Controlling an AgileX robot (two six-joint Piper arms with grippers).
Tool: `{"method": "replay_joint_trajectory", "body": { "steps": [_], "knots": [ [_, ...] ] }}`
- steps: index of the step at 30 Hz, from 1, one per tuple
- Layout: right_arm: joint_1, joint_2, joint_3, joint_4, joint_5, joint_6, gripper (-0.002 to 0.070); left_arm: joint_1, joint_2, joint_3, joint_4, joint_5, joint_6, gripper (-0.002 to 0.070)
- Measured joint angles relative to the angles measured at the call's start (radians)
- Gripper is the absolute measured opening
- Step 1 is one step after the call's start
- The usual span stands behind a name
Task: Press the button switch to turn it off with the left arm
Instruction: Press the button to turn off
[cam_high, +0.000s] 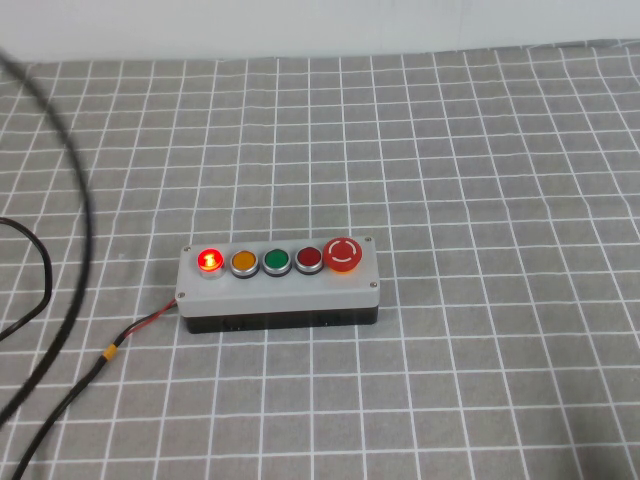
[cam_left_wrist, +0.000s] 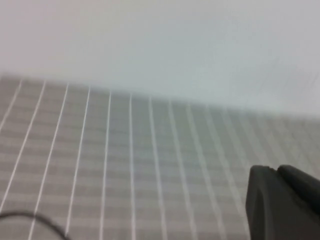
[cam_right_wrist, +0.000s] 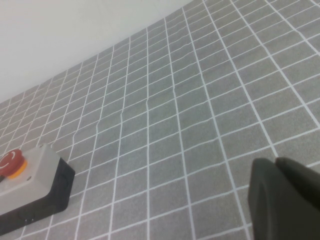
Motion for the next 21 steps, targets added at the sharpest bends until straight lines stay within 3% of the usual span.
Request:
{"method": "replay_joint_trajectory", "body": {
  "steps": [7, 11, 21],
  "knots": [
    [0.0, 0.0, 0.0, 0.0, 0.0, 0.0, -0.0017, 0.0, 0.249, -0.258, -0.114, 0.351, 0.227, -0.0003],
    [0.0, 0.0, 0.0, 0.0, 0.0, 0.0, -0.0017, 0.0, 0.38, -0.35, -0.155, 0.48, 0.273, -0.0003],
    [0.0, 0.0, 0.0, 0.0, 0.0, 0.0, -0.0017, -0.123, 0.646, -0.385, -0.156, 0.511, 0.293, -0.0003]
  ]
}}
